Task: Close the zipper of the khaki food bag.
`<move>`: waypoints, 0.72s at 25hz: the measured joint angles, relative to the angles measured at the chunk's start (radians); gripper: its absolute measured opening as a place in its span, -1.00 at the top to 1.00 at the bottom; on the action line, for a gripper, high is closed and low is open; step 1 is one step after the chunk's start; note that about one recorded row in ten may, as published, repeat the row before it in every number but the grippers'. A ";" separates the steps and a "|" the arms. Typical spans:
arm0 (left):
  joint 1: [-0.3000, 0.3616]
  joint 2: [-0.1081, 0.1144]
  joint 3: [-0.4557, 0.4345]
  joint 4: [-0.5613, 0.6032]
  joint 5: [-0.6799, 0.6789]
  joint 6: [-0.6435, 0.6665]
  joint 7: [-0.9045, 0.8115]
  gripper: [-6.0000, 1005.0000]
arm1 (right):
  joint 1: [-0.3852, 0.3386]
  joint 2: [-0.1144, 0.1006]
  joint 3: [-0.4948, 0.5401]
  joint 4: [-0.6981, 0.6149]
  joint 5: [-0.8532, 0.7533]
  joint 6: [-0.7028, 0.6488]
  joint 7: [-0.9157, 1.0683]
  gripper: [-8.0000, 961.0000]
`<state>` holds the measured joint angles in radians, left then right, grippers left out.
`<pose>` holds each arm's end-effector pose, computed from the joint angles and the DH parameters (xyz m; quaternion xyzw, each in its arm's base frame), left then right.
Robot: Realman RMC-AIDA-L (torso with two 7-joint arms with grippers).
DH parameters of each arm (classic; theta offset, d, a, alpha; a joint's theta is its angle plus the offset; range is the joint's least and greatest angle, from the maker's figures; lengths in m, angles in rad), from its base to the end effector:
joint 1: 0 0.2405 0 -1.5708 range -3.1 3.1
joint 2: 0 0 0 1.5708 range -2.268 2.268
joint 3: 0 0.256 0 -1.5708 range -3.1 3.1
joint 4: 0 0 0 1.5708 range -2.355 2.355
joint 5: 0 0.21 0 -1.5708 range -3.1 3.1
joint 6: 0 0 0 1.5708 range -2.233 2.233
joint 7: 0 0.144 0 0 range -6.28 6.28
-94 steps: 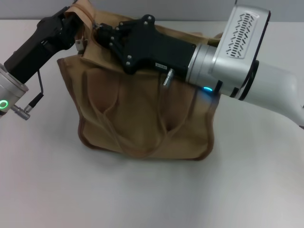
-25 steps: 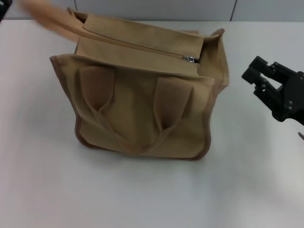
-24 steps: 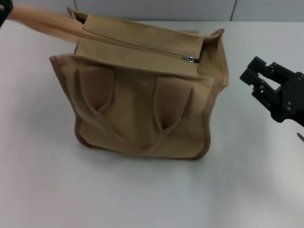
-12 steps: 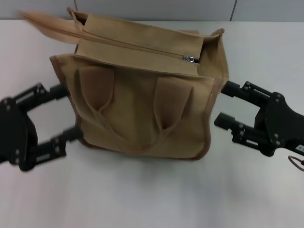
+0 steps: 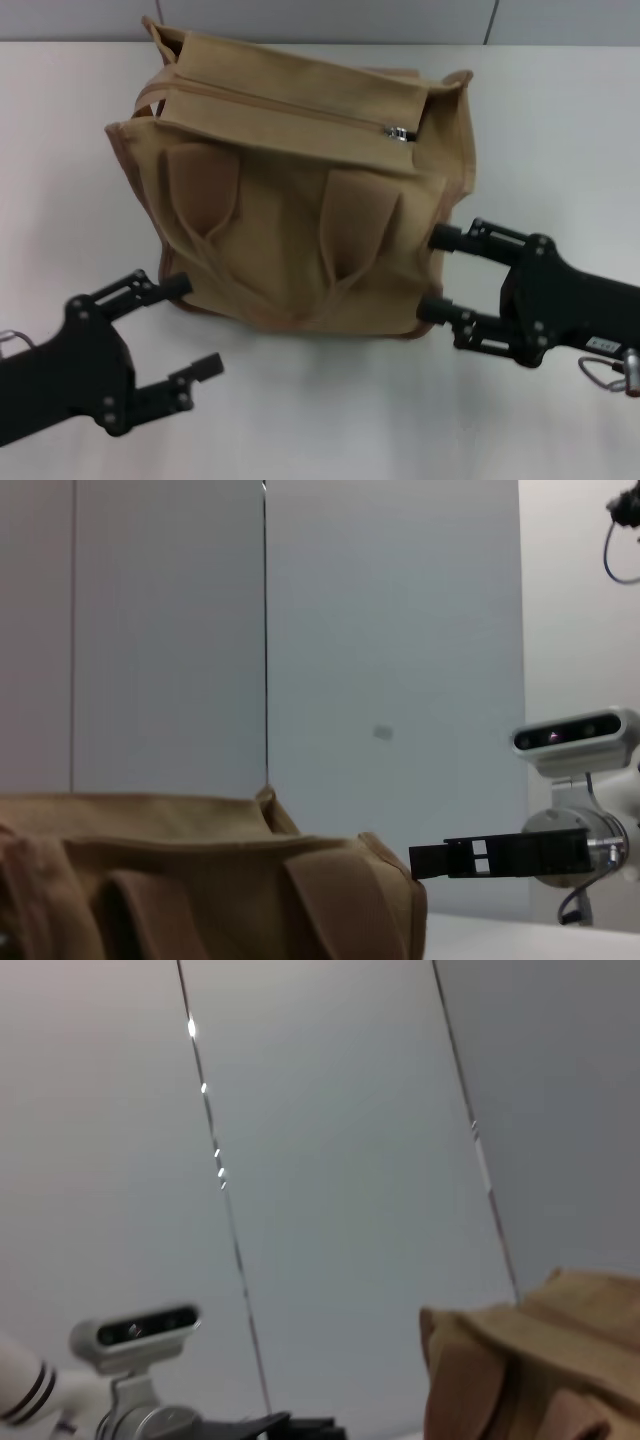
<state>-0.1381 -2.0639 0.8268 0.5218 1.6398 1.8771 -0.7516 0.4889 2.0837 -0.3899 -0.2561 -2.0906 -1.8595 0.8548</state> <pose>-0.3096 0.1923 0.0046 -0.9007 -0.0691 -0.3820 0.1952 0.2591 0.2532 -0.0325 -0.8949 0.1171 0.4223 0.0849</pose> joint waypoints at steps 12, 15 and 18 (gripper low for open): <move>-0.074 -0.004 0.007 -0.079 0.139 -0.003 -0.006 -0.55 | 0.027 0.005 -0.221 0.023 0.000 0.159 -0.053 -0.54; -0.075 -0.004 0.006 -0.080 0.141 -0.017 -0.006 -0.55 | 0.035 0.006 -0.222 0.036 0.000 0.185 -0.058 -0.54; -0.075 -0.002 0.005 -0.080 0.141 -0.036 -0.010 -0.55 | 0.040 0.006 -0.222 0.046 0.000 0.201 -0.059 -0.54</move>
<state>-0.2130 -2.0661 0.8322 0.4418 1.7810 1.8406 -0.7614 0.5292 2.0894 -0.6124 -0.2101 -2.0909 -1.6587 0.7961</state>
